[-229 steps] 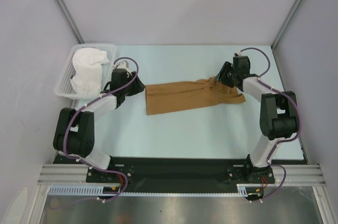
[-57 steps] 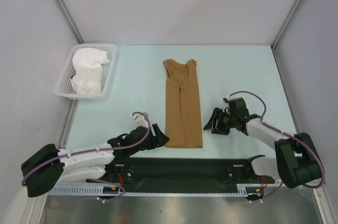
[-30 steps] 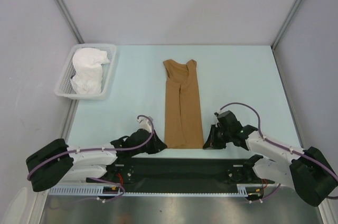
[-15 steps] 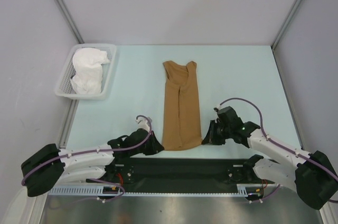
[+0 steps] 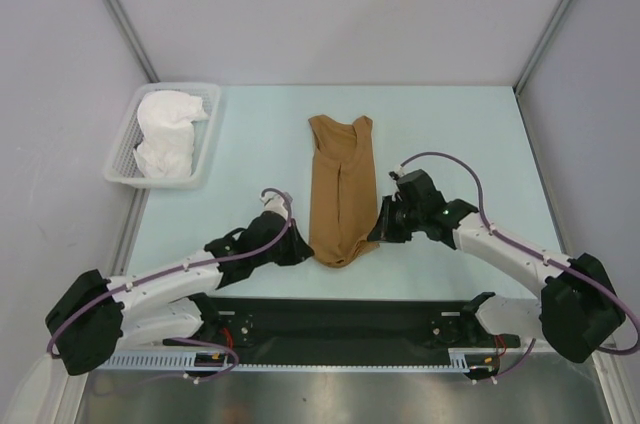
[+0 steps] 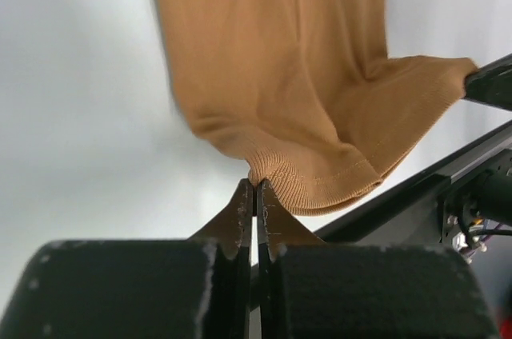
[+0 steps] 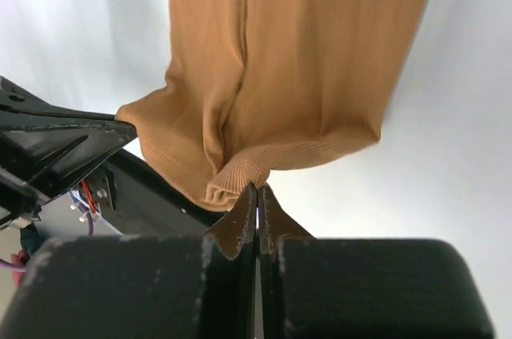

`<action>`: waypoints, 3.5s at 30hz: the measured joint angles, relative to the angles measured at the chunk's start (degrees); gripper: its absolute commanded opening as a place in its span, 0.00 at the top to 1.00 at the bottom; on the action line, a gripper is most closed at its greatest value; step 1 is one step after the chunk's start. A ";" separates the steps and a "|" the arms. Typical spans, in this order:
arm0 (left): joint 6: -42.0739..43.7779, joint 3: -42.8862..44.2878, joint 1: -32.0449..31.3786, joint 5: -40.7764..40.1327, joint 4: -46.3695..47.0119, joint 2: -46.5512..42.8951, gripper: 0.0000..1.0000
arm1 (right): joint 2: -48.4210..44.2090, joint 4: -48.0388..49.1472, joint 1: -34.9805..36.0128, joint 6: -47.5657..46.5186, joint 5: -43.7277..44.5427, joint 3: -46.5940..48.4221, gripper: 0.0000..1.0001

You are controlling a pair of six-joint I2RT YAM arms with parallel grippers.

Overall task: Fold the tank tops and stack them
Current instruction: Fold the tank top

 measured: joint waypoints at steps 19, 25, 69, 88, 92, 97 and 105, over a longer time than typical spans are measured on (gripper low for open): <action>12.90 22.51 13.40 1.97 -3.56 16.59 1.00 | 12.61 0.46 -12.37 -6.75 0.26 16.26 1.00; 14.99 28.81 17.40 3.37 -3.69 23.50 1.00 | 19.76 0.26 -14.93 -8.63 -0.50 23.58 1.00; 17.29 35.54 28.30 11.37 2.67 35.45 0.17 | 27.74 10.93 -22.10 -6.62 -4.79 18.80 0.38; 15.17 15.67 20.55 13.53 11.54 30.10 0.28 | 24.50 16.90 -14.88 -6.60 -6.88 5.62 0.53; 14.93 16.00 20.55 13.53 13.22 31.54 0.42 | 25.03 17.66 -14.84 -6.43 -6.34 4.96 0.62; 14.71 16.31 20.44 13.70 13.90 33.29 0.79 | 27.54 19.21 -14.84 -6.05 -6.62 4.96 0.94; 13.90 12.81 18.99 13.62 17.05 32.44 1.00 | 25.22 19.65 -14.56 -6.32 -5.77 2.29 1.00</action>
